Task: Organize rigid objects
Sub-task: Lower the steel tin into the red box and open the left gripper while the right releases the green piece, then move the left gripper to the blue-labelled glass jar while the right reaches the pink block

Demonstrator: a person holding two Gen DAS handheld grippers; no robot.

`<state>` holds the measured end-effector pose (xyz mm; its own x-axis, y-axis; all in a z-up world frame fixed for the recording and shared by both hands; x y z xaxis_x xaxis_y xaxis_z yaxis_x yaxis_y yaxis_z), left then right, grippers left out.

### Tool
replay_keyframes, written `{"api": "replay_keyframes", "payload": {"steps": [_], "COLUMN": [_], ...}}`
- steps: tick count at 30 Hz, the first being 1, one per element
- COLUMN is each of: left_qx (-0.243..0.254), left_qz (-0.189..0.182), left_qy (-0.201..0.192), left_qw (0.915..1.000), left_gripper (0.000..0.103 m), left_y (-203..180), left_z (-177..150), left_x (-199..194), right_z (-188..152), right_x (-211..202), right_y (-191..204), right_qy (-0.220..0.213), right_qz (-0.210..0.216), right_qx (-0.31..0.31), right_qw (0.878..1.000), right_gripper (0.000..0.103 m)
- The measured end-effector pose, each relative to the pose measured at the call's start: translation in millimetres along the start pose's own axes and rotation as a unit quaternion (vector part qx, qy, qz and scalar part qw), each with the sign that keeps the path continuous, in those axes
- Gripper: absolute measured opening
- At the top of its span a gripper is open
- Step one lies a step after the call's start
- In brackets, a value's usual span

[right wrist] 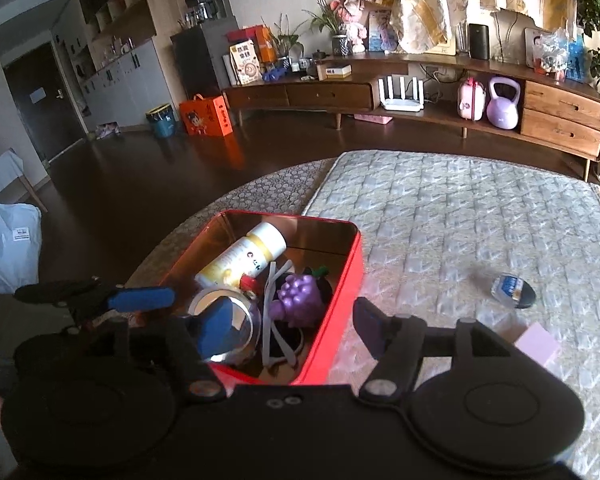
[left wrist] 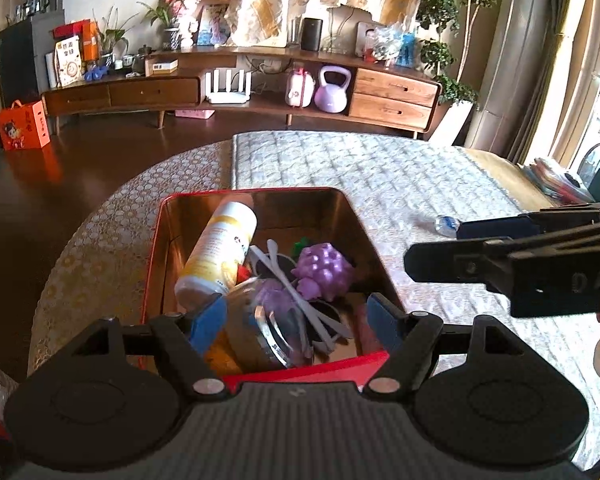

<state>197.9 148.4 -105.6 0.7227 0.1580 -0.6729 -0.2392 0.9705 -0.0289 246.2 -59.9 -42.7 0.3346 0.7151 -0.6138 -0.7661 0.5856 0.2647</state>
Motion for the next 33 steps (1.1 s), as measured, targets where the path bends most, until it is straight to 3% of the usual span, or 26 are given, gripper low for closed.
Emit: {"api": "replay_keyframes", "payload": {"steps": [14, 22, 33], "left_qx": [0.011, 0.013, 0.042], "left_qz": [-0.029, -0.038, -0.052], "left_qy": [-0.024, -0.048, -0.023], "left_qw": [0.9992, 0.998, 0.9975], "left_gripper": [0.082, 0.084, 0.085], "left_y": [-43, -79, -138], "left_z": [4, 15, 37], "left_x": [-29, -30, 9], "right_z": [-34, -53, -68], "right_x": [-70, -96, -94], "right_y": [-36, -74, -125], "right_qy": [-0.02, -0.034, -0.027], "right_qz": [-0.015, -0.046, -0.074], "right_qx": [0.023, 0.022, 0.015], "right_qw": [0.999, 0.998, 0.997], "right_gripper": [0.101, 0.103, 0.103]}}
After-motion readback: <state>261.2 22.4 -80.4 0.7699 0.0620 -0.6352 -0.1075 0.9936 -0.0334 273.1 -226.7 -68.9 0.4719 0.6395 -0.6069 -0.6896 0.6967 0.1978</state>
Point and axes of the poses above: each gripper's, at about its wrist camera, not at the fingertips, and x roughly the way its jaws point, y to its left, z to its top, the point moved 7 cm from there along x, roughly the way its jaws point, and after that the axes turned 7 degrees about z, right-handed, at the moved point
